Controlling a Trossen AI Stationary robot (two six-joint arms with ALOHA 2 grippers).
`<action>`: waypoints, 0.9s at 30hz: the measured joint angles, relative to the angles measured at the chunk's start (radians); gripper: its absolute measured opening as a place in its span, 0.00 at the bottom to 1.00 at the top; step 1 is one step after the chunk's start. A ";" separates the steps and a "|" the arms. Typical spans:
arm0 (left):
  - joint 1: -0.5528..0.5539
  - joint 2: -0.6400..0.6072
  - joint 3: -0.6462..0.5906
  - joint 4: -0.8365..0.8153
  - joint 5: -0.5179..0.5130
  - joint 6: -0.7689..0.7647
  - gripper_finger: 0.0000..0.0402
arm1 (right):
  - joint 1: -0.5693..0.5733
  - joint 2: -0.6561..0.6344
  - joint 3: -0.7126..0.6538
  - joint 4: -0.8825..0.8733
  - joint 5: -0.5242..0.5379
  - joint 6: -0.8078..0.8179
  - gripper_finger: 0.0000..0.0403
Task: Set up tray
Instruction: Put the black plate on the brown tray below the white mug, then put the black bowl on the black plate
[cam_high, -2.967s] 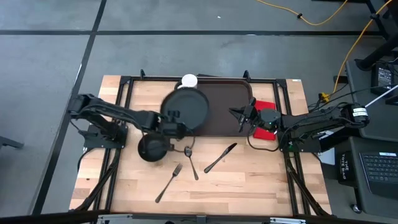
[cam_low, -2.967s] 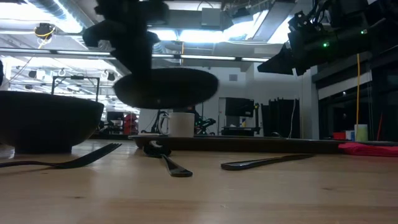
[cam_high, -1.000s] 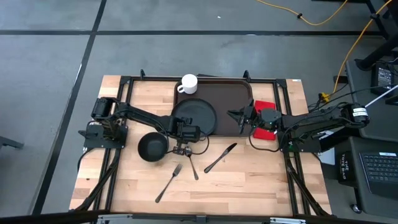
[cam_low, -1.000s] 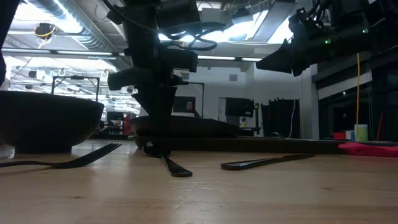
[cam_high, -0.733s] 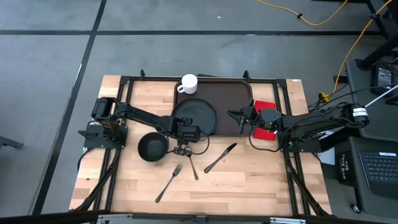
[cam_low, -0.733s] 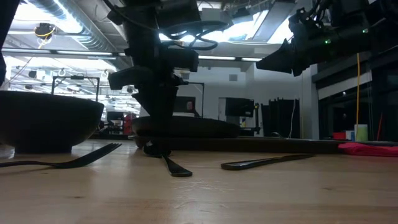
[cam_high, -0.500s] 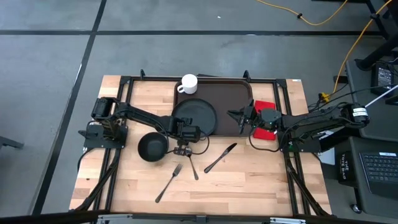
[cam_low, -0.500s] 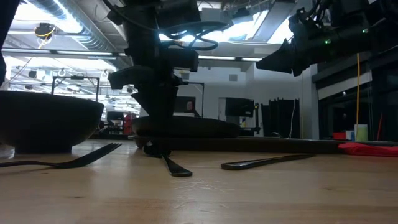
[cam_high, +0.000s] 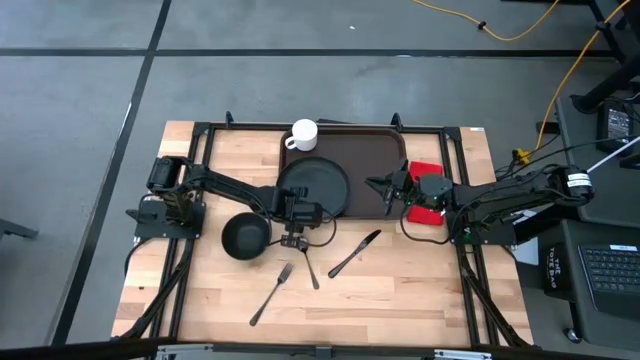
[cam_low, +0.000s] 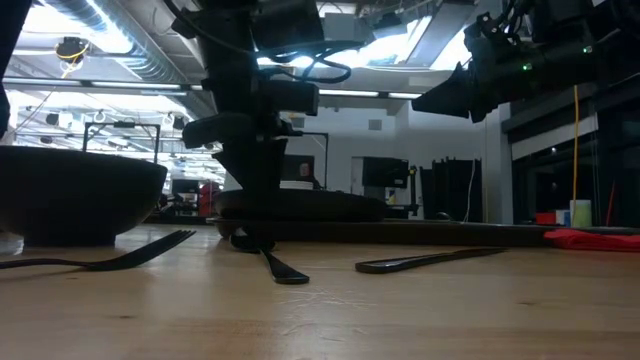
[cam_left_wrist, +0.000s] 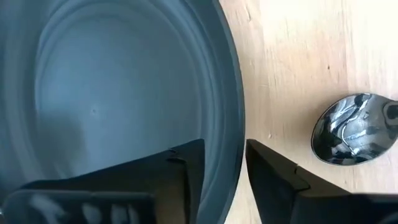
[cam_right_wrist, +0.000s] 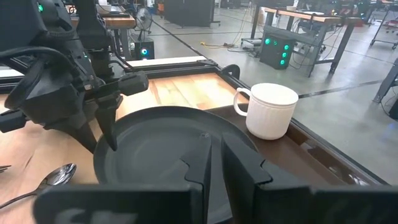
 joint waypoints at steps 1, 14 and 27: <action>0.000 0.000 0.000 0.000 -0.010 0.000 0.28 | 0.000 0.000 0.000 0.000 0.000 0.000 0.11; 0.000 0.000 0.000 -0.001 -0.069 -0.001 0.28 | 0.000 0.000 0.000 0.000 0.000 0.002 0.11; -0.015 -0.021 0.003 -0.026 -0.090 -0.019 0.35 | 0.000 0.000 0.000 0.000 -0.001 0.002 0.11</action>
